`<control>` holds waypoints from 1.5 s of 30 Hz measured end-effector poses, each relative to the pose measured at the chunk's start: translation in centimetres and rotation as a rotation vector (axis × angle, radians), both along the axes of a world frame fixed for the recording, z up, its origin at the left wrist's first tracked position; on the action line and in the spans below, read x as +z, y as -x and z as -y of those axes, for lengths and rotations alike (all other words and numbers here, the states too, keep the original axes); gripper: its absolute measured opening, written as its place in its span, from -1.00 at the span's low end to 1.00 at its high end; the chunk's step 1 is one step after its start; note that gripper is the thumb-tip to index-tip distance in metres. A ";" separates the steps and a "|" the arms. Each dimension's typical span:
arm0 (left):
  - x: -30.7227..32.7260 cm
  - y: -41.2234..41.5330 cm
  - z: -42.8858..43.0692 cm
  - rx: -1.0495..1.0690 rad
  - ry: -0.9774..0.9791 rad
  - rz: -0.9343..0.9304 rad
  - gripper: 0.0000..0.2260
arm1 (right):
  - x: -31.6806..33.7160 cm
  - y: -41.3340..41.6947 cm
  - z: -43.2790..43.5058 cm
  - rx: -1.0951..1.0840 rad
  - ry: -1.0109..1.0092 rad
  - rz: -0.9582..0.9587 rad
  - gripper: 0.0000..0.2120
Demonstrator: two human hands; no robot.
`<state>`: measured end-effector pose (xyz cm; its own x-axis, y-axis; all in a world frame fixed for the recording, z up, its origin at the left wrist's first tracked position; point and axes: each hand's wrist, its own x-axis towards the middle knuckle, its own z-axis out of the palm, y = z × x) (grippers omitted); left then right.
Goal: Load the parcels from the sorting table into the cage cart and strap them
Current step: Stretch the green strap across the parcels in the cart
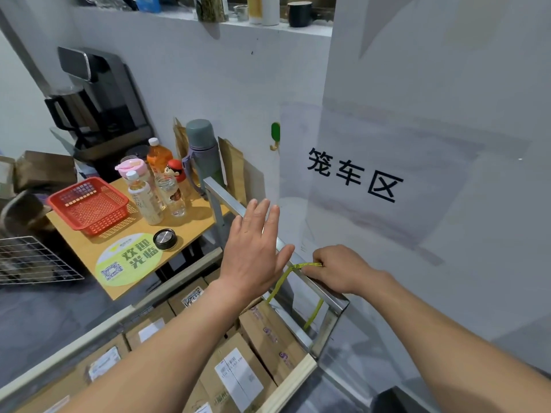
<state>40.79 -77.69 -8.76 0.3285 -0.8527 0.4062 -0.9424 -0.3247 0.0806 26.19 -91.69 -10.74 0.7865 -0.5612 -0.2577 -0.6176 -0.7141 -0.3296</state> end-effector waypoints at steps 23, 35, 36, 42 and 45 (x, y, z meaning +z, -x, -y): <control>-1.7 3.9 -17.3 -0.320 -0.101 -0.224 -0.41 | -0.7 9.3 -22.7 -0.756 -0.767 0.569 -0.87; -4.9 6.2 -29.3 -0.222 -0.304 -0.386 -0.48 | -3.2 6.2 -34.0 -0.707 -1.111 0.797 -0.85; -4.8 6.5 -30.3 -0.205 -0.306 -0.410 -0.51 | -3.2 6.0 -34.9 -0.703 -1.118 0.814 -0.86; -4.7 7.3 -36.1 -0.104 -0.267 -0.570 -0.58 | -2.7 4.7 -39.9 -0.673 -1.162 0.847 -0.83; -4.6 7.2 -38.0 -0.056 -0.204 -0.681 -0.57 | -1.9 4.4 -42.0 -0.683 -1.187 0.860 -0.85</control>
